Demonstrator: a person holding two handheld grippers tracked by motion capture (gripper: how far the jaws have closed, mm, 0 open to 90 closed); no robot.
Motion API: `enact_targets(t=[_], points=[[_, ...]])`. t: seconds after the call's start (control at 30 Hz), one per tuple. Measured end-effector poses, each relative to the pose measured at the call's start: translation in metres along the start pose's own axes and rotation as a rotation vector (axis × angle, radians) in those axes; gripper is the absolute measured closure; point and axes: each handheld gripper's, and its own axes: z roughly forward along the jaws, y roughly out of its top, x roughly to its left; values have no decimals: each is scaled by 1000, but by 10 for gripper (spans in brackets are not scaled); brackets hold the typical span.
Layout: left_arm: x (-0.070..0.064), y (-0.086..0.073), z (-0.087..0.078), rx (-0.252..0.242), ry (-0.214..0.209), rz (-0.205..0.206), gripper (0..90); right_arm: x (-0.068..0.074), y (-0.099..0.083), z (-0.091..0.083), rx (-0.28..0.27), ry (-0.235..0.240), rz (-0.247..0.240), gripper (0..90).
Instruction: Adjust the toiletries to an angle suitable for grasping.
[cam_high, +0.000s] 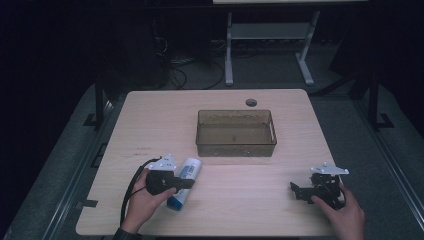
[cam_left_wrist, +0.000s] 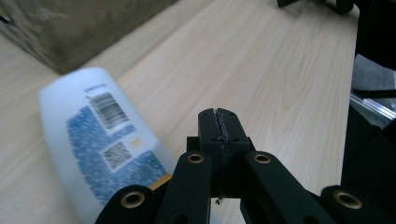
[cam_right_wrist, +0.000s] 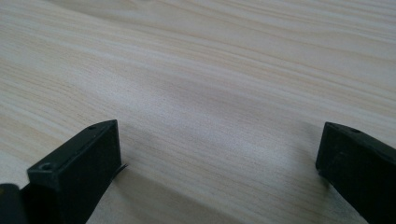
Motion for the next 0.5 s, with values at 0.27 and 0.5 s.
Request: enact_targets(t=[0.27, 0.5], points=[[-7, -5, 6, 55, -18, 23, 900, 0, 0, 0, 0, 1, -2, 0], [-10, -12, 12, 106, -22, 13, 900, 0, 0, 0, 0, 1, -2, 0]])
